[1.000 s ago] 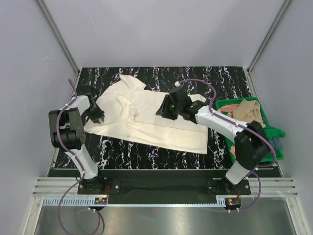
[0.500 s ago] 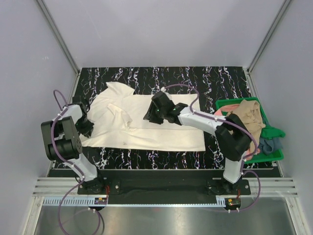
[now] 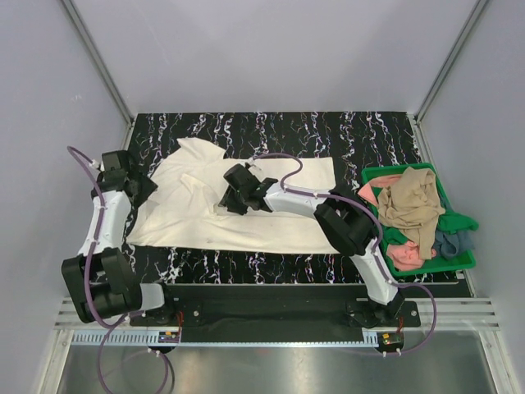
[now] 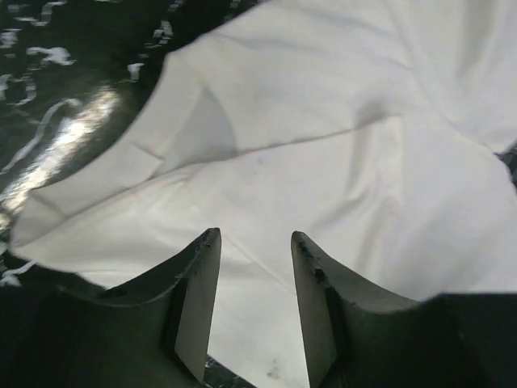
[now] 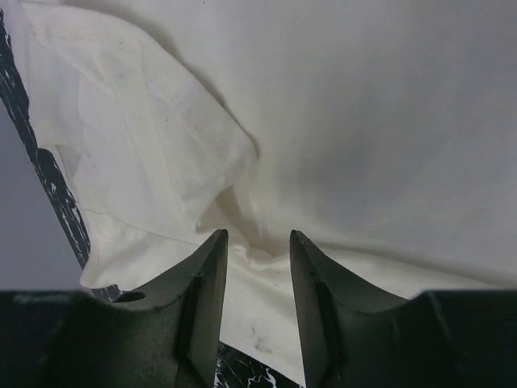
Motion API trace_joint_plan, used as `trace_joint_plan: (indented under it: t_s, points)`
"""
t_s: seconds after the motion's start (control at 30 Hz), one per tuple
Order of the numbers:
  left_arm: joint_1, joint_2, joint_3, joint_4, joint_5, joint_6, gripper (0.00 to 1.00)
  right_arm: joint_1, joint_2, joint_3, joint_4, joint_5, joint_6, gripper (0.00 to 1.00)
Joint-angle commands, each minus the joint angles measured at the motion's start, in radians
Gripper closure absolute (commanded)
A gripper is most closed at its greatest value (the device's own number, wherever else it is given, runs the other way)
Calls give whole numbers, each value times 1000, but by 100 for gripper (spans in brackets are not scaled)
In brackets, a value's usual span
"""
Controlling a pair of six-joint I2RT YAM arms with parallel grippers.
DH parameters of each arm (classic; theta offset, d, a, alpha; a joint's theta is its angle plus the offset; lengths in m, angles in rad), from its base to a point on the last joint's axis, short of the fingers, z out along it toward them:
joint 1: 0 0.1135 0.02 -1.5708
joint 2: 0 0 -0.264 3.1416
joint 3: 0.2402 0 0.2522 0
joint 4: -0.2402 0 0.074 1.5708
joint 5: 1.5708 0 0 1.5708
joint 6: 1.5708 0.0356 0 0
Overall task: Fold and stack the t-shirts
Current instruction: Fold the tshirt
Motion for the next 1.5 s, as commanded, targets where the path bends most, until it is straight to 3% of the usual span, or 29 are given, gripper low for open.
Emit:
trace_joint_plan:
  t_s: [0.0, 0.3, 0.63, 0.87, 1.07, 1.27, 1.47]
  points:
    - [-7, -7, -78, 197, 247, 8, 54, 5, 31, 67, 13, 36, 91, 56]
    - [-6, 91, -176, 321, 396, -55, 54, 5, 83, 93, 56, 36, 128, 56]
    - [-6, 254, -115, 196, 327, -32, 58, 5, 111, 126, 56, 81, 98, 56]
    - [-4, 247, -118, 185, 288, -31, 59, -1, 88, 126, 68, 235, -65, 57]
    - [-6, 246, -115, 171, 259, -26, 58, -29, 34, 129, 107, 251, -180, 57]
    - [-6, 239, -116, 163, 235, -29, 58, -35, -1, 80, 105, 185, -67, 57]
    - [-6, 240, -116, 163, 236, -31, 58, -35, 59, 103, 105, 9, 129, 58]
